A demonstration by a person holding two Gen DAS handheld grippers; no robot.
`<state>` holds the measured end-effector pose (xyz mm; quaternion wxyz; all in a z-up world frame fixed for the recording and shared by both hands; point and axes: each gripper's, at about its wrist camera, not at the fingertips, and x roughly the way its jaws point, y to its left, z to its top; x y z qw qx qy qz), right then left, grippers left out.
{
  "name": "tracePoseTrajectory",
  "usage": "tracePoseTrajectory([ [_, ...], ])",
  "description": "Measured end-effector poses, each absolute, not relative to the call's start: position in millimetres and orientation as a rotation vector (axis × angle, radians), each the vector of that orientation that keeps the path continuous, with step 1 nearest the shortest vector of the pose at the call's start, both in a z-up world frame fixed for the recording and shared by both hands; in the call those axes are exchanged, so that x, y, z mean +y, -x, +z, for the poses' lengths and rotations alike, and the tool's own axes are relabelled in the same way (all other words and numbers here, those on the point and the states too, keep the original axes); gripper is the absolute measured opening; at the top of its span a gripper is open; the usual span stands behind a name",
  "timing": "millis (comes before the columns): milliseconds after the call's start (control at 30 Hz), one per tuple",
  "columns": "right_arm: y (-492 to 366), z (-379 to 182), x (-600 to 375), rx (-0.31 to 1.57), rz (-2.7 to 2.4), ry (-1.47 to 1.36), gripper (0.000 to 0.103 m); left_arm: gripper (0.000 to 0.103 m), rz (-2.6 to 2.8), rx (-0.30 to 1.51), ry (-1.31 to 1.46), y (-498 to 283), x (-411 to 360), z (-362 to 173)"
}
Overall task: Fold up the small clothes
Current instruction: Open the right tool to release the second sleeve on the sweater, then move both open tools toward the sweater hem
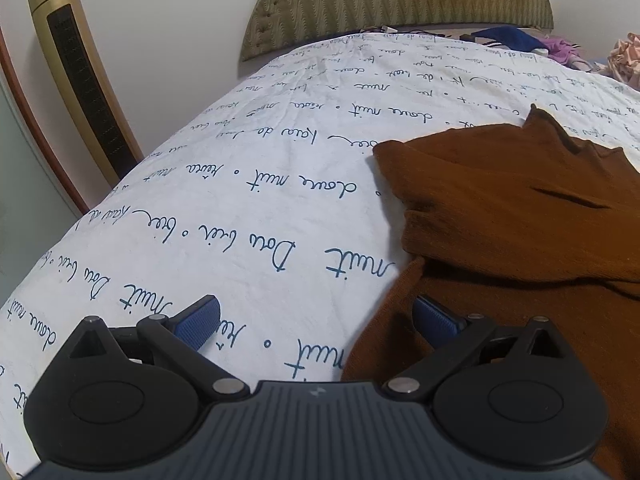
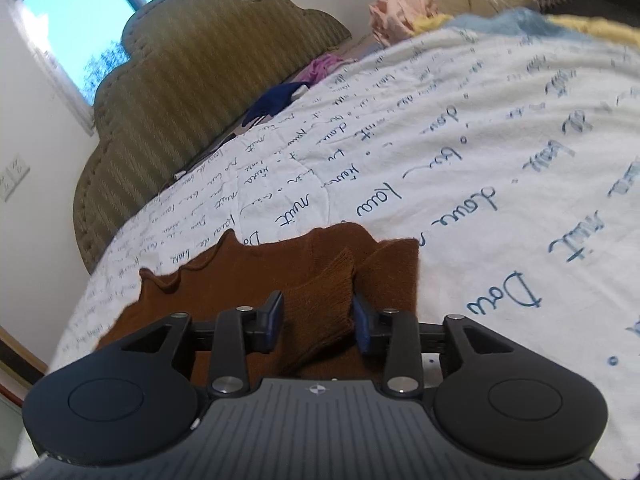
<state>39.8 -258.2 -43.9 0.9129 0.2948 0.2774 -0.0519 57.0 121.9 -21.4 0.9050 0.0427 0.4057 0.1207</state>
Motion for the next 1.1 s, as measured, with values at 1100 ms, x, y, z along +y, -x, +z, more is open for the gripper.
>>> tracePoseTrajectory([
  [1100, 121, -35, -173, 0.584, 0.145, -0.417, 0.08, 0.103, 0.122, 0.819, -0.025, 25, 124, -30],
])
